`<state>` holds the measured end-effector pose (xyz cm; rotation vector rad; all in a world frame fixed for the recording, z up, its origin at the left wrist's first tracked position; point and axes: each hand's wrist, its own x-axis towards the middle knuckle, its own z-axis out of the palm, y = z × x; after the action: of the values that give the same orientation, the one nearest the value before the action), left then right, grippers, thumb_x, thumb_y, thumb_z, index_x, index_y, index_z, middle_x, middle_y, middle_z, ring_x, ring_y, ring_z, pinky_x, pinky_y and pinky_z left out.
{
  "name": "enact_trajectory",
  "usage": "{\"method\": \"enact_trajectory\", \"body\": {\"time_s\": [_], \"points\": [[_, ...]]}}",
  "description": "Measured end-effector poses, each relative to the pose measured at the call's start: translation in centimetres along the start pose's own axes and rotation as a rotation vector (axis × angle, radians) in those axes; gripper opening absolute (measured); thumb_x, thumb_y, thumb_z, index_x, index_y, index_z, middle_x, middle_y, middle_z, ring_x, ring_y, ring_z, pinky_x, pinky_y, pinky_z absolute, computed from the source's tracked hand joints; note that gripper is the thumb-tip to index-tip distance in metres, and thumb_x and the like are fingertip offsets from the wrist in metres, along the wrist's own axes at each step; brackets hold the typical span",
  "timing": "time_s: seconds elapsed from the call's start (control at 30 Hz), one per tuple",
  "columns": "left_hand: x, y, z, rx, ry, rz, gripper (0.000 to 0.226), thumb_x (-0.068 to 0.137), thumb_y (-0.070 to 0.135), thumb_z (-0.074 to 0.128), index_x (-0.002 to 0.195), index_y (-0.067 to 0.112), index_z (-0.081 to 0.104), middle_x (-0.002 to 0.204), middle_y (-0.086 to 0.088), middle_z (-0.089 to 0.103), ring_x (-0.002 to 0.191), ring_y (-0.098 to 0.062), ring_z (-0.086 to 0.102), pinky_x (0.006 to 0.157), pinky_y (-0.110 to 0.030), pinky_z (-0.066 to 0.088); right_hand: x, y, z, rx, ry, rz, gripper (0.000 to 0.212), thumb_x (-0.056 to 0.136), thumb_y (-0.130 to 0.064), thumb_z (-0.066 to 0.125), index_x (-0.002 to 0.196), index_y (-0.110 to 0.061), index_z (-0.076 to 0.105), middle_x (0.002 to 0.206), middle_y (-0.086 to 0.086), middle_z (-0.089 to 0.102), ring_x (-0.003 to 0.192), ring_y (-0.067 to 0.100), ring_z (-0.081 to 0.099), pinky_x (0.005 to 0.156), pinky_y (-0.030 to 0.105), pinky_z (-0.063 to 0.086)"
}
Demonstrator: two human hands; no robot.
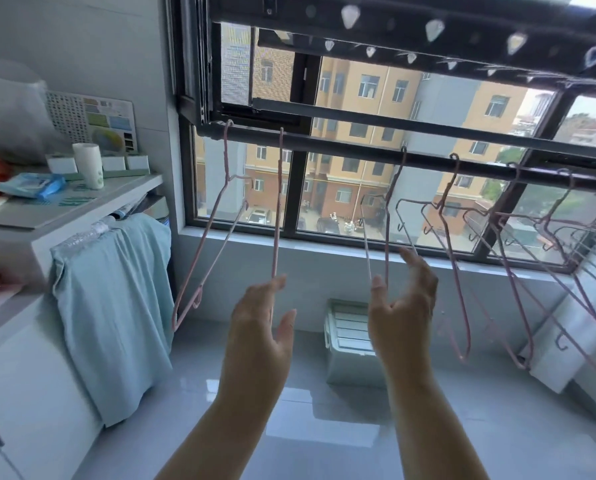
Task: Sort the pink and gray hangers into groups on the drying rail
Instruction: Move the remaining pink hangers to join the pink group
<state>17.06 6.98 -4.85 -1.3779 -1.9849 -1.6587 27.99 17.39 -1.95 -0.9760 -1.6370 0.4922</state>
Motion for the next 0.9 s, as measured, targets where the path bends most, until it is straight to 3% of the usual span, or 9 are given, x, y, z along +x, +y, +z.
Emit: {"method": "enact_trajectory", "body": {"time_s": [0.03,0.1,0.17,0.23,0.3,0.4,0.53,0.73,0.9], "points": [[0.1,0.6,0.5,-0.066,-0.025,-0.009,0.039,0.076,-0.001,0.066,0.112,0.011,0.059,0.100,0.002,0.062,0.094,-0.014,0.061,0.088,-0.020,0.044,0.5,0.8,-0.4,0.021,-0.079,0.124,0.046,0.090,-0.012,0.050,0.134,-0.004,0.037,0.132,0.014,0.043,0.126,0.025,0.039,0.104,0.019,0.027],[0.2,1.6,1.5,-0.157,-0.090,-0.031,0.038,0.079,0.002,0.063,0.114,0.016,0.058,0.101,0.006,0.061,0.093,-0.008,0.061,0.087,-0.012,0.046,0.8,1.8,-0.5,0.132,-0.247,0.323,0.044,0.096,-0.018,0.042,0.137,-0.005,0.032,0.123,0.012,0.050,0.113,0.023,0.048,0.092,0.020,0.033],[0.5,2.2,2.3,-0.173,-0.130,-0.028,0.039,0.081,0.004,0.063,0.117,0.015,0.058,0.106,0.004,0.062,0.097,-0.007,0.061,0.090,-0.009,0.044,0.5,2.4,0.1,0.222,-0.347,0.395,0.039,0.098,-0.023,0.037,0.133,-0.005,0.040,0.108,0.003,0.056,0.100,0.016,0.052,0.085,0.022,0.036],[1.0,2.4,2.9,-0.144,-0.177,-0.023,0.045,0.081,0.007,0.064,0.123,0.014,0.053,0.114,-0.001,0.062,0.104,-0.010,0.058,0.095,-0.014,0.042,0.3,2.6,0.7,0.321,-0.379,0.411,0.029,0.098,-0.018,0.036,0.117,-0.004,0.052,0.096,0.002,0.060,0.094,0.016,0.057,0.080,0.026,0.040],[1.2,2.2,3.4,-0.125,-0.267,-0.063,0.054,0.081,0.011,0.064,0.131,0.016,0.045,0.124,-0.003,0.056,0.110,-0.012,0.054,0.098,-0.020,0.042,0.2,2.3,1.1,0.531,-0.372,0.462,0.025,0.097,-0.008,0.035,0.116,-0.005,0.051,0.078,0.005,0.059,0.073,0.011,0.062,0.067,0.020,0.046],[0.8,1.5,3.6,-0.166,-0.356,-0.137,0.062,0.081,0.016,0.064,0.136,0.027,0.037,0.127,0.004,0.053,0.101,-0.004,0.056,0.082,-0.004,0.044,0.2,1.9,1.7,0.745,-0.340,0.466,0.029,0.097,-0.005,0.034,0.121,-0.008,0.050,0.056,0.000,0.047,0.045,0.001,0.046,0.047,0.014,0.042],[0.0,0.7,3.6,-0.244,-0.360,-0.200,0.064,0.078,0.018,0.067,0.134,0.031,0.039,0.110,0.019,0.052,0.085,0.004,0.062,0.073,0.001,0.044,0.1,1.6,2.3,0.855,-0.371,0.467,0.026,0.095,-0.005,0.038,0.113,-0.013,0.055,0.044,-0.007,0.048,0.040,0.001,0.041,0.037,0.014,0.035],[0.0,0.3,3.1,-0.308,-0.320,-0.223,0.058,0.080,0.010,0.066,0.130,0.028,0.045,0.109,0.007,0.066,0.087,0.002,0.066,0.082,-0.016,0.053,-0.9,0.3,3.4,0.965,-0.438,0.524,0.025,0.094,-0.004,0.041,0.108,-0.015,0.058,0.046,-0.008,0.050,0.038,0.002,0.042,0.037,0.014,0.033],[-0.2,0.0,2.6,-0.308,-0.289,-0.223,0.052,0.082,0.007,0.061,0.129,0.025,0.048,0.095,0.016,0.065,0.089,0.007,0.064,0.074,-0.005,0.049,-1.7,-0.4,4.0,0.916,-0.406,0.547,0.025,0.095,-0.009,0.044,0.115,-0.016,0.056,0.046,-0.008,0.051,0.039,0.004,0.045,0.033,0.016,0.033]]}}
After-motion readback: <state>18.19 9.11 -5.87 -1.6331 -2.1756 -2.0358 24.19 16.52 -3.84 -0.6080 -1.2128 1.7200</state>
